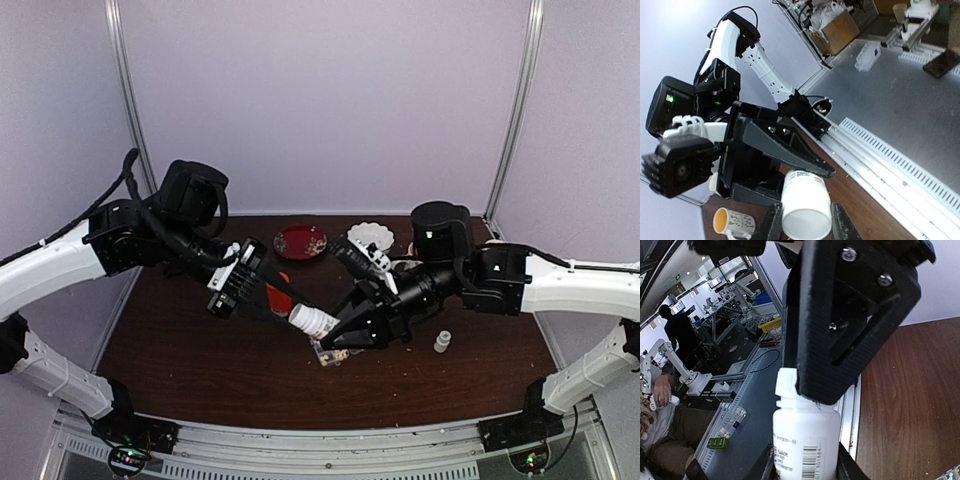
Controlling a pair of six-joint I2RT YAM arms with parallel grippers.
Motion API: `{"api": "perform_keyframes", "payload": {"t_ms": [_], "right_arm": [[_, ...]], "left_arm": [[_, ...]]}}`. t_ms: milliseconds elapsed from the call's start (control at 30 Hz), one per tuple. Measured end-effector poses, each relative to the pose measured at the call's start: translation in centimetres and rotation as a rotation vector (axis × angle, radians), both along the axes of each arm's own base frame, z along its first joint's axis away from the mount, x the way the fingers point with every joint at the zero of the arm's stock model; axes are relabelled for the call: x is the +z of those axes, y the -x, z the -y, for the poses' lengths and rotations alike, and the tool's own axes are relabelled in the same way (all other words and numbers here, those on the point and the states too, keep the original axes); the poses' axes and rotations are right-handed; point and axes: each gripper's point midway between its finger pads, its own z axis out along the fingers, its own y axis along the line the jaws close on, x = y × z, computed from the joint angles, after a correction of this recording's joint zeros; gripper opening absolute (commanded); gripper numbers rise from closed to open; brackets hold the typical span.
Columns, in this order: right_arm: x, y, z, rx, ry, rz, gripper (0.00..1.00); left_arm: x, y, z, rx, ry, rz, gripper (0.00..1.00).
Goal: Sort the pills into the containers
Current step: Screw the lid of the pill bottle onto the pill bottle.
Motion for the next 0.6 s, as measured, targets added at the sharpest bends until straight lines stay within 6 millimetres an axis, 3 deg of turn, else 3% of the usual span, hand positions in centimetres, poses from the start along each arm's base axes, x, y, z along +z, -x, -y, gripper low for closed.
{"api": "perform_keyframes", "payload": {"t_ms": [200, 467, 600], "right_arm": [[-1.4, -0.2, 0.3, -0.025, 0.071, -0.141, 0.0], [-3.2, -2.4, 0.3, -0.118, 0.126, -0.283, 0.0], [-3.2, -3.5, 0.2, -0.171, 0.108, -0.324, 0.0]], "left_arm": [[-2.1, -0.6, 0.2, 0.009, -0.044, 0.33, 0.0], [-4.1, -3.8, 0.2, 0.119, -0.092, 0.791, 0.0], [-4.0, -5.2, 0.2, 0.183, -0.077, 0.983, 0.07]]}}
